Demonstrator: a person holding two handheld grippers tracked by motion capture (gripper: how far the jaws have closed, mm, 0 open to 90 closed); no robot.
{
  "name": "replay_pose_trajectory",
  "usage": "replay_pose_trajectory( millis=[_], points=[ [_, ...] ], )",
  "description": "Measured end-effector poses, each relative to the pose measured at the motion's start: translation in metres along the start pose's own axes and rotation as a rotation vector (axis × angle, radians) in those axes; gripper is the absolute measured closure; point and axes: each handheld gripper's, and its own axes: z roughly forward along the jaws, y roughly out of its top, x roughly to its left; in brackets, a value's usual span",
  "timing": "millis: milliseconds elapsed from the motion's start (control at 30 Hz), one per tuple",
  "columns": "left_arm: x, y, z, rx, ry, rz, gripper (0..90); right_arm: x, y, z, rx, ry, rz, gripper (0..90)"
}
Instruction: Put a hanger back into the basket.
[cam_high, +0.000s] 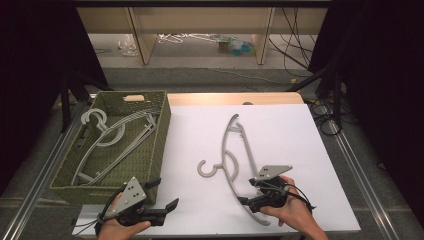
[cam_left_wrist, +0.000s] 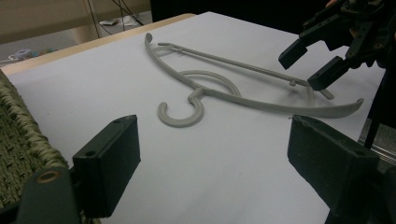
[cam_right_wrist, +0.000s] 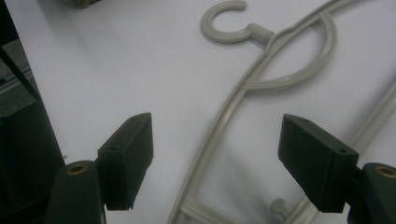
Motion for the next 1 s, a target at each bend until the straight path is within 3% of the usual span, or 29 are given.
replay_pose_trajectory(
  millis=[67, 300, 367, 400, 433, 500, 567, 1000],
  points=[
    [0.000, -0.001, 0.001, -0.007, -0.002, -0.015, 16.6, 0.003, 0.003, 0.006, 0.007, -0.002, 0.001, 28.2],
    [-0.001, -0.001, 0.002, -0.002, -0.011, 0.003, 16.0, 0.001, 0.011, 0.032, 0.069, -0.031, -0.012, 33.8],
    [-0.001, -0.001, 0.002, 0.002, -0.009, 0.004, 16.0, 0.003, 0.017, 0.036, 0.120, -0.043, 0.036, 34.5],
    [-0.001, -0.001, 0.002, 0.009, -0.004, 0.006, 16.0, 0.001, 0.018, 0.040, 0.127, -0.044, 0.014, 36.6],
    [0.000, -0.002, 0.002, 0.003, -0.008, 0.009, 16.0, 0.002, 0.020, 0.042, 0.145, -0.040, 0.047, 39.0],
    [0.000, -0.002, 0.003, 0.000, -0.012, 0.006, 16.1, -0.001, 0.023, 0.049, 0.162, -0.036, 0.027, 42.7],
    [0.000, -0.002, 0.002, 0.005, -0.009, 0.007, 16.1, -0.002, 0.026, 0.055, 0.180, -0.037, 0.043, 47.3],
    [-0.001, -0.002, 0.004, 0.008, -0.029, 0.014, 16.4, -0.008, 0.042, 0.070, 0.340, -0.073, 0.034, 64.4]
  ],
)
